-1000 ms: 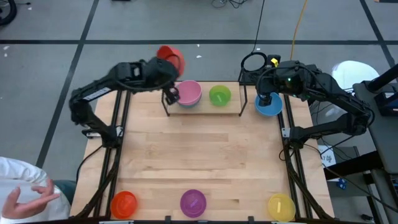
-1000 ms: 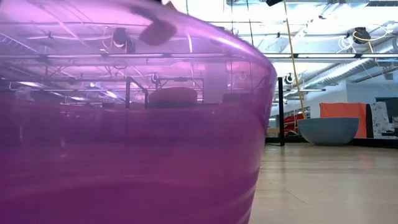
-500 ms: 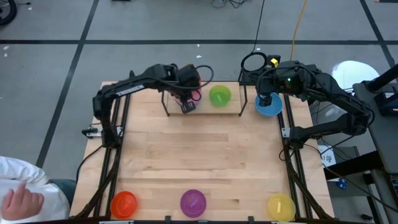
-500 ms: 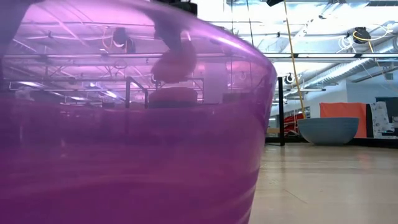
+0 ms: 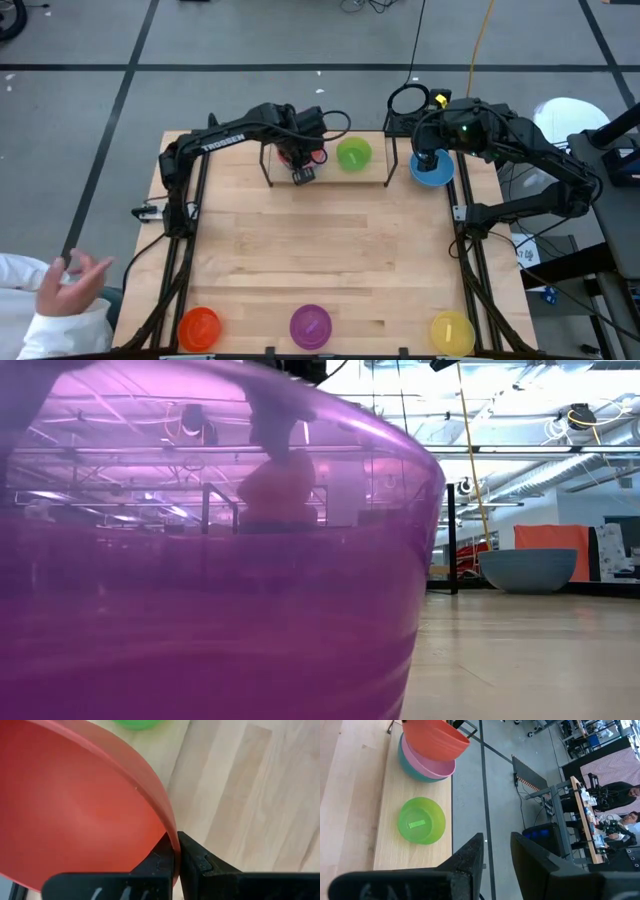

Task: Place and stack bowls onto a shelf
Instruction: Stack the orange bowl on top of the pink bowl on the shelf

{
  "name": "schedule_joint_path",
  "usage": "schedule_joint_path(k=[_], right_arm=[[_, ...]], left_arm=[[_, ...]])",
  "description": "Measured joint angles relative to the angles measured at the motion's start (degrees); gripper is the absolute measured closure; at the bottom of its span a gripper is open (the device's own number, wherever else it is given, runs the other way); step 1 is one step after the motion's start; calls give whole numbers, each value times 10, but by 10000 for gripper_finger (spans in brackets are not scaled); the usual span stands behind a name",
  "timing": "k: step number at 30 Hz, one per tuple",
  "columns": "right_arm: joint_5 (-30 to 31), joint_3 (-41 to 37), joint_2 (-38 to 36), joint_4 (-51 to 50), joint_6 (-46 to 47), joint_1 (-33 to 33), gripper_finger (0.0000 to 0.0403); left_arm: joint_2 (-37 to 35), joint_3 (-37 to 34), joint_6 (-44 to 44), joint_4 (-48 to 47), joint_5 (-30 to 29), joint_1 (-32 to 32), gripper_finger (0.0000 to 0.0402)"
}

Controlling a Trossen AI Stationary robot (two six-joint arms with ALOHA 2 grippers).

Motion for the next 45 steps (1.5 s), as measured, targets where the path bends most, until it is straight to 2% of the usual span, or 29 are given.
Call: schedule_joint_path(k=[22,32,37,45], right_arm=[[0,0,0,0,8,0,310],[0,0,0,0,8,0,310],[0,0,0,0,9,0,310],[2,0,0,-1,41,0,310]], left_arm=[[58,0,7,-27,20,37,393],[66,0,12,-18,5,38,353],[46,-1,15,-33,2,36,352],[-18,-1,13,-44,-40,28,351]])
